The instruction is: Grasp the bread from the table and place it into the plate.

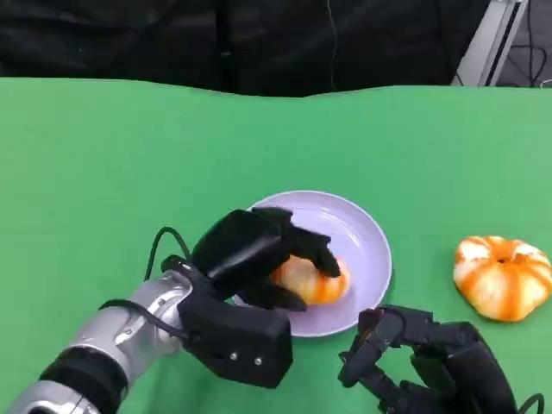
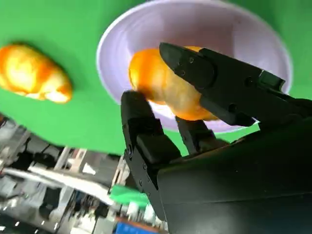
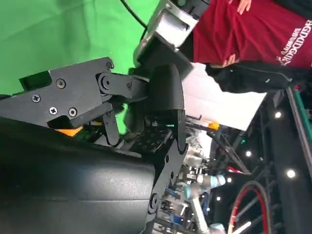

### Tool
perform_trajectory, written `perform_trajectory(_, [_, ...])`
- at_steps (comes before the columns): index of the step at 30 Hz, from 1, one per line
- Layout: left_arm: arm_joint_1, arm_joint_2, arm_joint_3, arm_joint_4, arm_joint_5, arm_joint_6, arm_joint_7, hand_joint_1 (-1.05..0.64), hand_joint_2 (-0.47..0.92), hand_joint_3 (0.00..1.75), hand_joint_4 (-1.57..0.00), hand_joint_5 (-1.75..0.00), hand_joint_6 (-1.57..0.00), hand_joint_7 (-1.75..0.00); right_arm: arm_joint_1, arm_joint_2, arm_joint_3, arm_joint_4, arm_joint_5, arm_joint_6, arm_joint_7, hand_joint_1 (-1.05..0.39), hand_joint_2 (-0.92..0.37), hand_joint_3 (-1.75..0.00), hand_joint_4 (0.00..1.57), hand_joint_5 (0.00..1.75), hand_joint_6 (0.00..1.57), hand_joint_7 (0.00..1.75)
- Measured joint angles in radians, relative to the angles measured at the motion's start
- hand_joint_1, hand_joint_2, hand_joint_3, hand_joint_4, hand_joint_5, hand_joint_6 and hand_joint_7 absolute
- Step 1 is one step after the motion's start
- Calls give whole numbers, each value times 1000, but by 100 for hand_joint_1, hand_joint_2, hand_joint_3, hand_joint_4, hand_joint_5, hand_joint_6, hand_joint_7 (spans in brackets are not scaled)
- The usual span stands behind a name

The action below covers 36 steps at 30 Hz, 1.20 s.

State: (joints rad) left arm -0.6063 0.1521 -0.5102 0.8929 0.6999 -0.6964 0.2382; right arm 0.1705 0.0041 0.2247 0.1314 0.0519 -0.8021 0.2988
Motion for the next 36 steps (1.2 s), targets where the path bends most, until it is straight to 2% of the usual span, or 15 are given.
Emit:
perform_trajectory(7, [0, 3, 0, 22, -22, -12, -44, -55, 92, 8, -62, 0, -55, 0, 4, 0, 12, -6, 6, 12, 0, -15, -92, -38, 80, 150, 87, 116])
perform_trajectory(12, [0, 6, 0, 29, -32, -13, -62, -69, 92, 25, -43, 0, -42, 0, 7, -2, 12, -19, 5, 15, -3, -14, -92, -37, 79, 151, 87, 117])
perform_trajectory(14, [0, 7, 0, 28, -35, -12, -62, -71, 92, 29, -41, 0, -41, 0, 11, -2, 12, -27, 2, 16, -6, -14, -92, -37, 79, 151, 87, 117])
perform_trajectory(21, [3, 7, 12, 12, -71, 11, -112, -75, 92, 62, -29, -1, -31, -1, 19, -5, 12, -36, -2, 15, -14, -14, -92, -39, 80, 151, 87, 118])
perform_trajectory(25, [8, 8, 55, -24, -130, 23, -144, -73, 92, 68, -32, -2, -33, -2, 18, -5, 14, -36, -5, 14, -14, -15, -92, -39, 79, 154, 85, 120])
perform_trajectory(31, [51, 3, 157, -62, -288, -19, -169, -64, 92, 63, -46, -5, -44, -4, 16, -5, 14, -35, -10, 12, -15, -14, -91, -40, 79, 154, 85, 122])
perform_trajectory(36, [86, -11, 248, -95, -432, -52, -210, -69, 92, 61, -52, -5, -47, -3, 14, -6, 14, -35, -12, 12, -18, -14, -89, -44, 79, 155, 84, 124])
